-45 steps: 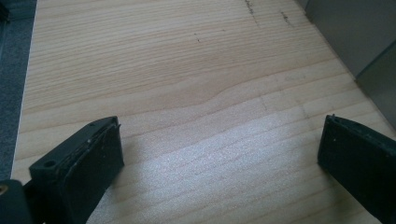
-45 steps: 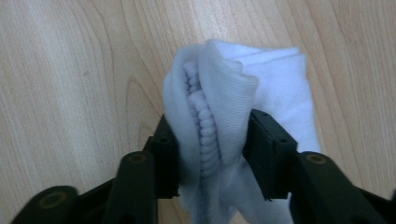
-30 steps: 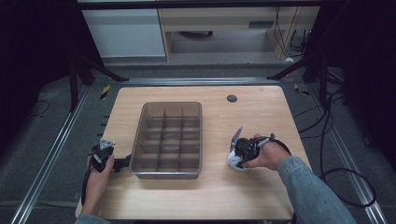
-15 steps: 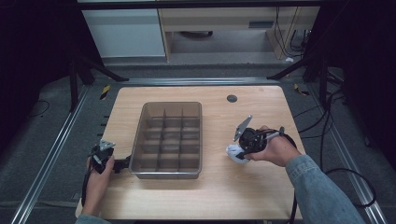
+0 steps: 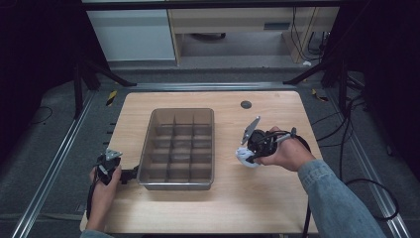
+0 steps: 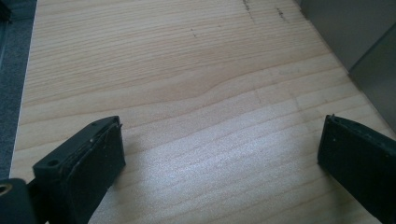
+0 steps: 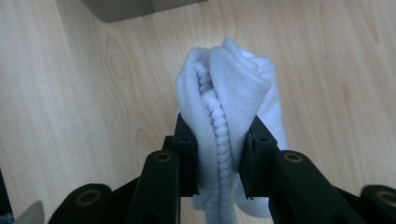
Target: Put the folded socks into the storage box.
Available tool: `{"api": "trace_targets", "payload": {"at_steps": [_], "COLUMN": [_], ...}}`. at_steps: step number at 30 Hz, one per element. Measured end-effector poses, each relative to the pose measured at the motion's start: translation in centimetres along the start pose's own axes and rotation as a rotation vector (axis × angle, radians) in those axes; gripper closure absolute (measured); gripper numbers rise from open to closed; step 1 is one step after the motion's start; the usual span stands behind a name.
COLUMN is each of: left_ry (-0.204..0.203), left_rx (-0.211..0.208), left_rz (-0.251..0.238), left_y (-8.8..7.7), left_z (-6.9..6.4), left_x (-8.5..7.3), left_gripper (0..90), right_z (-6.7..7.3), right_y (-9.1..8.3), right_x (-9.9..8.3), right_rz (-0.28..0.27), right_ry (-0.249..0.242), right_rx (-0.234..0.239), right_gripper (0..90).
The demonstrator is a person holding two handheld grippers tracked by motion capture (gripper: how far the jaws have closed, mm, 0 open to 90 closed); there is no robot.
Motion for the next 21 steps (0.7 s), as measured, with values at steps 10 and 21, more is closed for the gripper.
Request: {"api": "trace_targets", "payload": {"at_steps": [10, 21], "left_ry": [0.005, 0.006], "left_rx": [-0.002, -0.003], "left_rz": [0.002, 0.002], "left_y": [0.0, 0.0], "left_z": [0.0, 0.0], "left_x": [0.0, 0.0], "left_gripper": [0.0, 0.0], "right_z": [0.0, 1.2], "right_y": [-2.7, -2.8], "right_x": [2.8, 7.3], "right_rz": [-0.004, 0.014], "right_ry": [-0.002, -0.072], "right_rx": [-0.038, -0.016], "right_gripper": [71.3, 71.2]}}
Point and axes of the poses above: each handheld gripper's, and its own axes: y roughly forward along the jaws, x roughly out of its top, z roughly to its left, the point moved 4 cm from there along y, roughly forward along the jaws, and after that the axes turned 9 degrees about z, right-handed, at the moved point
